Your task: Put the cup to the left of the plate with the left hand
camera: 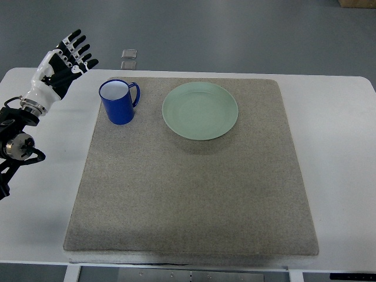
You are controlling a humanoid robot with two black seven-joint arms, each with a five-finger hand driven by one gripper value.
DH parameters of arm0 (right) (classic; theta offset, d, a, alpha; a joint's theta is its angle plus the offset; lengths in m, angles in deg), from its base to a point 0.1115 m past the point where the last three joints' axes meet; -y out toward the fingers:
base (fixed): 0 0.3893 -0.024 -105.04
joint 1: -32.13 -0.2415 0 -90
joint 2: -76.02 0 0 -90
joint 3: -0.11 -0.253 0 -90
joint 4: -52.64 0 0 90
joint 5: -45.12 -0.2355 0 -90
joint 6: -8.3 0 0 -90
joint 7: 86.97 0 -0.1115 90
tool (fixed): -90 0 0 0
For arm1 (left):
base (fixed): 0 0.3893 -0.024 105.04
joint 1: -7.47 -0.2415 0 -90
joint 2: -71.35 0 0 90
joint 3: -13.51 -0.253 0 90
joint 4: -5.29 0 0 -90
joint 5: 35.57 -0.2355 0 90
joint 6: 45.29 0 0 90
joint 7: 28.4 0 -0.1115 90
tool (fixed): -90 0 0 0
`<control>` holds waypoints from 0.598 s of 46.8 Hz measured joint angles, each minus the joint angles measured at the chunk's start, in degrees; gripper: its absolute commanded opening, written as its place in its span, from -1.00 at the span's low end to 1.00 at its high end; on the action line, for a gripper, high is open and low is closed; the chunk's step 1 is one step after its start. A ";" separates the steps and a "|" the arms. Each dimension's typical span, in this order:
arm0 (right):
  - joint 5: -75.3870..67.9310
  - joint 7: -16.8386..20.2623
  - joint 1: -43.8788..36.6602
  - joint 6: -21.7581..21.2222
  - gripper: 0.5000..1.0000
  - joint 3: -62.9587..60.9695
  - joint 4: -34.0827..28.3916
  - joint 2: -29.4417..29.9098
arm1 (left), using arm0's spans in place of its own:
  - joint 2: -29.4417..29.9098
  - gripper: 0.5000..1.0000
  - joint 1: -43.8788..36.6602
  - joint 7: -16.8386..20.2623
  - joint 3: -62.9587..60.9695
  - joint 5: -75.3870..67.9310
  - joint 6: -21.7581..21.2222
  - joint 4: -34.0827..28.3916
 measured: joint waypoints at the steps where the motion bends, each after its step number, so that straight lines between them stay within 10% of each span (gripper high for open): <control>1: 0.00 0.00 0.00 0.00 0.73 0.00 0.00 0.00 | 0.00 0.98 0.39 -0.01 0.51 1.03 0.18 0.00; 20: 0.00 0.01 0.00 0.01 0.73 0.00 -0.01 0.00 | -1.53 0.87 6.89 -1.07 0.98 15.43 -7.02 -1.36; 28: 0.00 0.00 0.00 0.02 0.73 0.00 -0.01 0.00 | -3.75 -0.09 9.40 -3.28 0.84 15.91 -11.94 -1.68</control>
